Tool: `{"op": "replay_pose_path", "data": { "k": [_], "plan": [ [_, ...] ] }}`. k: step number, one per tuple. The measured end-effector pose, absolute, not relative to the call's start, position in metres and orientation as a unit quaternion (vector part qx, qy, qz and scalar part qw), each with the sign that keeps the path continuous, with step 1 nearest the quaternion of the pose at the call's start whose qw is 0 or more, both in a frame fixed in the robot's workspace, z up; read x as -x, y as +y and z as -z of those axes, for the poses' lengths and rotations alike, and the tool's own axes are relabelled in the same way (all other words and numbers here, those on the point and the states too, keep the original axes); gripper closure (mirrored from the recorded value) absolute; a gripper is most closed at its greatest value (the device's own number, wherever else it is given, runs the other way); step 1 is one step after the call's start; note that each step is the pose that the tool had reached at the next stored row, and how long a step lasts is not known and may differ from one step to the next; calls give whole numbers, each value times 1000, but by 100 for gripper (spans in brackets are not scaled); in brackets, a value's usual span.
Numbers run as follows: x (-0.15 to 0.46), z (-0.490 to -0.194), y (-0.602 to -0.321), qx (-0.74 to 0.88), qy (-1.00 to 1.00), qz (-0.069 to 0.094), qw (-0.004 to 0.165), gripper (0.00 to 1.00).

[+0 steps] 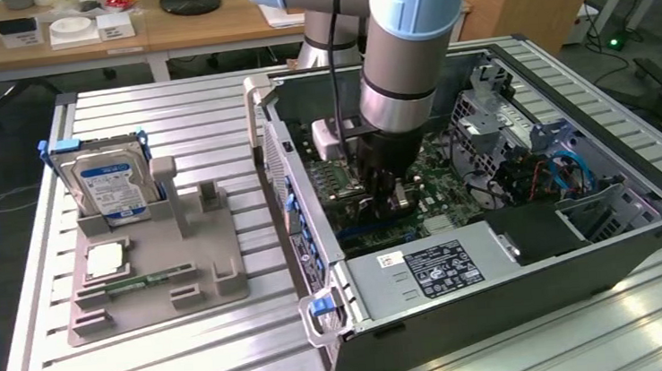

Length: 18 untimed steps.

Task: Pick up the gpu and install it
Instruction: 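Insert the gpu into the slot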

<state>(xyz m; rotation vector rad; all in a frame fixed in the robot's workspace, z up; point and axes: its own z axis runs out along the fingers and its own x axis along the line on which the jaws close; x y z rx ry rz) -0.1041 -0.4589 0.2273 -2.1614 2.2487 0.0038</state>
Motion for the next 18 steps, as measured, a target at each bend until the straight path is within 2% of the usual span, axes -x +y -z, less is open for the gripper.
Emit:
{"op": "replay_pose_path", "data": {
  "k": [18],
  "plan": [
    [104, -219, -459, 693, 721, -1, 11, 72]
  ]
}}
